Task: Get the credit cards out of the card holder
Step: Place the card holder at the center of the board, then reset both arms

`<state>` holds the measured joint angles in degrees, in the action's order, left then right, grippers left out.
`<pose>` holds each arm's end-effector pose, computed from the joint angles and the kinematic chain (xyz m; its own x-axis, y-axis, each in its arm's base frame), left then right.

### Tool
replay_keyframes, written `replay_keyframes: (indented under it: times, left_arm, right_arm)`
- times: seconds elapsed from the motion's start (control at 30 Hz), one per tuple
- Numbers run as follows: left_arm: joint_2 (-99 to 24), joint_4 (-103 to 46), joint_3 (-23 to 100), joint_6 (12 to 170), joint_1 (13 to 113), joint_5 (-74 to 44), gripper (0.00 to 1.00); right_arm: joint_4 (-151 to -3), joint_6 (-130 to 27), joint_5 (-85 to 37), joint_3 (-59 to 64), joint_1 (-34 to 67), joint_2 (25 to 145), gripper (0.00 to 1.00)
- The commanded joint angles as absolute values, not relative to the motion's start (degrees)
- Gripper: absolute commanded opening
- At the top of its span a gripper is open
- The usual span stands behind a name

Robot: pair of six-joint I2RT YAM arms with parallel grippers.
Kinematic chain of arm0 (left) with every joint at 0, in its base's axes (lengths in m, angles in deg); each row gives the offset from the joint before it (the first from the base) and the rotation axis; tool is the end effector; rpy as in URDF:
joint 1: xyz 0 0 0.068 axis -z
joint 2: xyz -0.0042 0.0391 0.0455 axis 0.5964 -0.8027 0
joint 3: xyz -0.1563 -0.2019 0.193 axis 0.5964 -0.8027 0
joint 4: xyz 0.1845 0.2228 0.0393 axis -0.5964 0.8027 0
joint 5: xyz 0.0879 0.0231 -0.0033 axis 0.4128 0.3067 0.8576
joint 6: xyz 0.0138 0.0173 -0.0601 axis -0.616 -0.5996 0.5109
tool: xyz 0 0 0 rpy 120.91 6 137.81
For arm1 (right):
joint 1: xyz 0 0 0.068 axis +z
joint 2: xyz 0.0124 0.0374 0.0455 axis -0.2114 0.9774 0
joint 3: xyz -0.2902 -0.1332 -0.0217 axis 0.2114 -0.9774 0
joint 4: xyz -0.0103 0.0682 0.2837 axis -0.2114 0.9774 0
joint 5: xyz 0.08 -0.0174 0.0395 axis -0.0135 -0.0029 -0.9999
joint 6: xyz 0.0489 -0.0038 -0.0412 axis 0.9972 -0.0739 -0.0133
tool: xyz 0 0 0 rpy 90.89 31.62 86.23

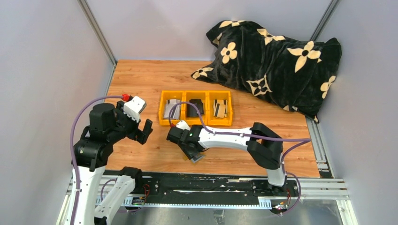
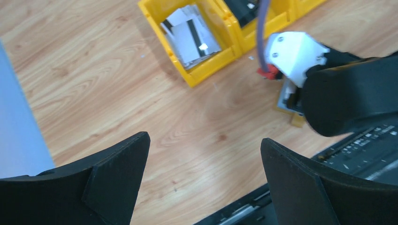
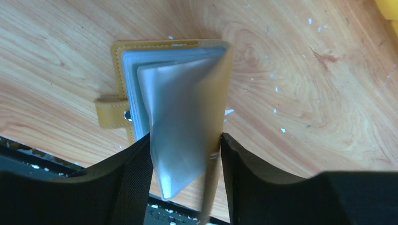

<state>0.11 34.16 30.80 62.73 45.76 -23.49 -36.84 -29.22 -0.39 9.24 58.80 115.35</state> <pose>0.0915 -0.0294 0.4158 -0.4224 0.3412 -0.8397 0.5307 0.8441 0.0760 0.1584 0.4179 0.2073 -0.6974 -0.5773 -0.4246 -0.6150 0.7863 -0.0591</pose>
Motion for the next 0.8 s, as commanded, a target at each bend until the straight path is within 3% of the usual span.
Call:
replay_keyframes:
  times: [0.0, 0.13, 0.3, 0.5, 0.67, 0.77]
  left_arm:
    - [-0.71, 26.99, 28.72, 60.21, 45.84, -16.76, 1.00]
    - [-0.74, 20.33, 24.91, 60.04, 45.84, -14.28, 1.00]
    - [-2.52, 10.96, 18.20, 59.63, 45.84, -11.34, 1.00]
    - [-10.66, -0.67, 13.08, 60.89, 42.80, -12.86, 1.00]
    - [-18.87, -11.44, 9.34, 64.03, 38.79, -15.08, 1.00]
    - [-21.83, -19.53, 5.24, 65.57, 38.08, -15.48, 1.00]
  right_arm:
    - [-33.57, -28.71, 0.71, 9.10, 58.69, 108.37, 0.60]
    - [-35.78, -31.25, -0.44, 7.48, 57.27, 96.03, 0.73]
    - [-42.98, -36.58, -1.55, -1.20, 52.64, 77.41, 0.79]
    - [-43.81, -36.20, 0.51, -12.46, 35.22, 61.38, 0.84]
    - [-44.79, -32.66, 13.93, -22.11, 18.33, 53.85, 0.85]
    - [-54.15, -34.83, 25.35, -31.94, 14.67, 50.25, 0.87]
